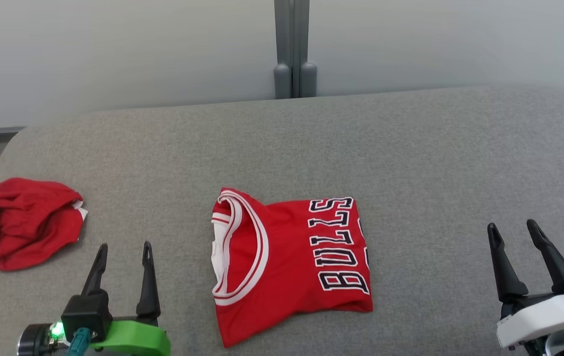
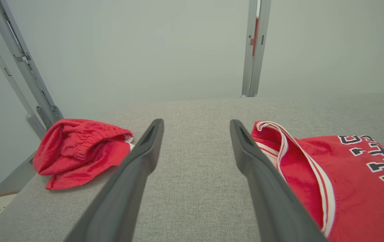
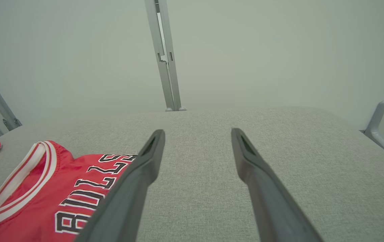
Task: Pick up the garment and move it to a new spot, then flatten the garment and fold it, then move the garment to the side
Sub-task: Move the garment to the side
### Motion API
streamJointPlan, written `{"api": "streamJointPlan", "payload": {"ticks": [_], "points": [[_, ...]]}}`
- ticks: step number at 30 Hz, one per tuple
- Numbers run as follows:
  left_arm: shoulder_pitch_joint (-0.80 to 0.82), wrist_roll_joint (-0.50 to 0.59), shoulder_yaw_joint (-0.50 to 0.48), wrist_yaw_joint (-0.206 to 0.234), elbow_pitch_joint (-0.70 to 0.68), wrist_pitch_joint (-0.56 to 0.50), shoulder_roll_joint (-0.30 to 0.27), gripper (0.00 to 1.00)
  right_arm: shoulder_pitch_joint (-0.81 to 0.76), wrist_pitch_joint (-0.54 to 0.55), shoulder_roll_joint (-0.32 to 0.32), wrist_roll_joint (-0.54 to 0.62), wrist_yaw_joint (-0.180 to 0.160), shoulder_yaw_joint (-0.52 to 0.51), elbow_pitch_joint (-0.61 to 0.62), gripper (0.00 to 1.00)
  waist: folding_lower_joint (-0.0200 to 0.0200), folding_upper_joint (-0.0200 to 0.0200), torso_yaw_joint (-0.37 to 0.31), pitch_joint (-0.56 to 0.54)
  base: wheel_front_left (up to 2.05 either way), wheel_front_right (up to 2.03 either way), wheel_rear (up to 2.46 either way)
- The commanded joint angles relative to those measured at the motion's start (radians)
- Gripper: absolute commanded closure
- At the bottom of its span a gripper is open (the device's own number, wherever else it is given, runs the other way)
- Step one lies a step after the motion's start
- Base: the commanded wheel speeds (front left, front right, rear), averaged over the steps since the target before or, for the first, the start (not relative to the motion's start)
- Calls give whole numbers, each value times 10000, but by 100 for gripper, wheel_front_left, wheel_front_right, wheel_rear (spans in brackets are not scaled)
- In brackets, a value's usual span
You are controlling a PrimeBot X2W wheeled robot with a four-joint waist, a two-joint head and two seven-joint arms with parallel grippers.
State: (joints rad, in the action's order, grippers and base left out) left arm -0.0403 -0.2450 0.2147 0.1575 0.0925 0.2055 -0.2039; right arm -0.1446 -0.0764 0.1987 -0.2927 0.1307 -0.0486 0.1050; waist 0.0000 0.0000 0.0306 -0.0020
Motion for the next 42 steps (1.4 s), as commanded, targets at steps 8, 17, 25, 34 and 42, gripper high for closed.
{"api": "streamJointPlan", "payload": {"ticks": [8,17,25,34,42], "points": [[1204,128,200,-100,-13,356,279,0,1421,186,424,-492,-2,961,-1416,0,0,0,1210,1613,0,0,0],[1960,206,329,-280,397,567,614,0,3078,89,85,-1215,-3,2965,-4261,0,0,0,1842,2237,0,0,0],[2011,247,192,-307,427,598,716,0,3707,495,166,-2086,-8,3968,-5912,58,0,0,1774,2325,0,0,0],[1761,452,-24,-389,163,595,573,0,4051,-520,796,-2855,-20,4836,-5992,100,0,0,334,2175,0,0,0],[2109,620,79,-482,-56,596,386,0,4697,-992,1219,-3318,-11,5114,-6172,100,0,0,-1249,2567,0,0,0]]}}
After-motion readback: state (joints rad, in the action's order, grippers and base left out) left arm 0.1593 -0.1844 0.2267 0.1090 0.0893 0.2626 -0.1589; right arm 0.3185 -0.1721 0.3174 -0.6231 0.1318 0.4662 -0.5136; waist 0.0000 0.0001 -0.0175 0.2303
